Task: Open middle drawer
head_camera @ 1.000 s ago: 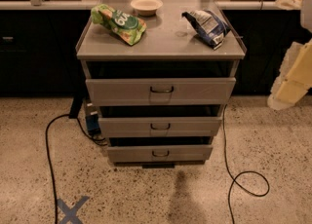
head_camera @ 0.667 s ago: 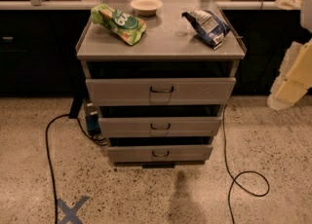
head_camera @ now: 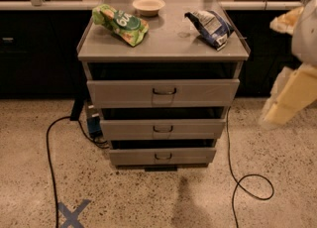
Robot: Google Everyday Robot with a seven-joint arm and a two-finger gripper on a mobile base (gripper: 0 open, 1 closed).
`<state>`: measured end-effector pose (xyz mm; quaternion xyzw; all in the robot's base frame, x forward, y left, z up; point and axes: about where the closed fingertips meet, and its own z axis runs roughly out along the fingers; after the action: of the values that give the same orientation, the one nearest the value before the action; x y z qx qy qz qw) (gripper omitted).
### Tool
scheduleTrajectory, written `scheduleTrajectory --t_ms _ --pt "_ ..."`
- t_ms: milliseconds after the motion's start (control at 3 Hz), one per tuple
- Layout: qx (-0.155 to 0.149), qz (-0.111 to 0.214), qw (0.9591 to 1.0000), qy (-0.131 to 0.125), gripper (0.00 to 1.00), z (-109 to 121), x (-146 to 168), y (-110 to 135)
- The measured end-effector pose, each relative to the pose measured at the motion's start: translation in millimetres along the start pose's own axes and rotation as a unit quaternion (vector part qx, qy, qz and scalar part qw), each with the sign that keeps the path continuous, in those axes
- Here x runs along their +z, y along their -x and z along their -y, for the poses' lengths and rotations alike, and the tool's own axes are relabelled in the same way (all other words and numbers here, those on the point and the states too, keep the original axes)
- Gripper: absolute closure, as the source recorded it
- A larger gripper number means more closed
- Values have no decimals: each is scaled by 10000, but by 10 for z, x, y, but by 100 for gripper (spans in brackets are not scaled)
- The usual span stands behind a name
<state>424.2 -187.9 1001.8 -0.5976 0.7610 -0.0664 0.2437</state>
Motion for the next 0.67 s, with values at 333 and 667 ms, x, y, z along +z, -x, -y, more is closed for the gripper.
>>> scheduleTrajectory --t_ms 333,667 --pt "72 270 9993 240 0 -272 620 -38" --pt "207 519 9967 585 0 -580 1282 -119"
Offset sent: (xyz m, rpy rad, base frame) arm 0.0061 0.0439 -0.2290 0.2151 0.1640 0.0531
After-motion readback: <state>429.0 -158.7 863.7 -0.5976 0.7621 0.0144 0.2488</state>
